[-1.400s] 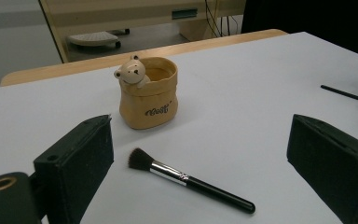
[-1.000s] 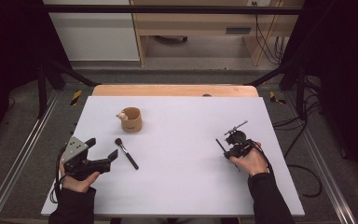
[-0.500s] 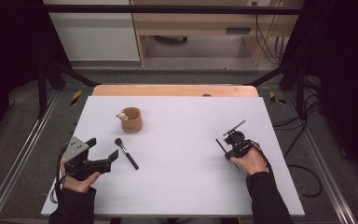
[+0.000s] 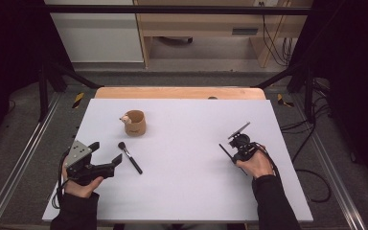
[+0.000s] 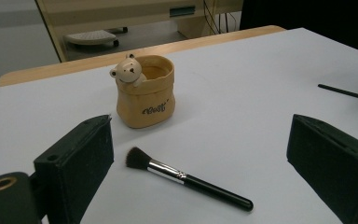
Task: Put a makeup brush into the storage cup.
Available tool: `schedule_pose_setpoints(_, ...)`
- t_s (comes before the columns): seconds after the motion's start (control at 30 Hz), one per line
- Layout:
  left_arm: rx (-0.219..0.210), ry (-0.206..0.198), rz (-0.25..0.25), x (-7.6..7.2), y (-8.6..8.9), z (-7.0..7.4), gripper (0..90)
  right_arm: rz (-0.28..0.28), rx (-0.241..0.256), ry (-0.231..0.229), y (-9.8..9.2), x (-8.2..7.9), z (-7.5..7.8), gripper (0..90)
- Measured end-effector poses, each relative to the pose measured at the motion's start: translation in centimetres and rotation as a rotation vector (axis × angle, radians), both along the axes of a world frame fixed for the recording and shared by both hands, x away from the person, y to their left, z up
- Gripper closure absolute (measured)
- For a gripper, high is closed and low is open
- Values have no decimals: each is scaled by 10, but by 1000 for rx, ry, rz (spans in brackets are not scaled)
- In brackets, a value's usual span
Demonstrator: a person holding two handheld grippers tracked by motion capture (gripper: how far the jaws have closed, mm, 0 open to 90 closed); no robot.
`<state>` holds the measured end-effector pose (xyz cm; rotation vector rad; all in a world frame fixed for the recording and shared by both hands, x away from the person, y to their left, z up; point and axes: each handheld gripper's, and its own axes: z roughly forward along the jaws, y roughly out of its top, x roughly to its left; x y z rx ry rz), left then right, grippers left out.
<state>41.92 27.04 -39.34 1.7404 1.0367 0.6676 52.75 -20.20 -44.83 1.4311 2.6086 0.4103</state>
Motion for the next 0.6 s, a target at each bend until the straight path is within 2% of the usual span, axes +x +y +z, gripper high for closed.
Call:
schedule_pose_setpoints(0.07,4,0,-3,0,-1,0,66,-3,1,0,1,-1,1,858)
schedule_pose_setpoints(0.17,10,1,-8,0,-2,0,66,10,33,-5,2,-4,6,858)
schedule_pose_setpoints(0.27,15,0,-13,0,-3,1,66,22,55,-29,4,-7,16,858)
schedule_pose_setpoints(0.43,32,1,-29,0,-8,0,67,92,109,-87,10,-14,36,858)
schedule_pose_setpoints(0.6,56,1,-48,0,-13,2,66,151,150,-122,20,-22,56,858)
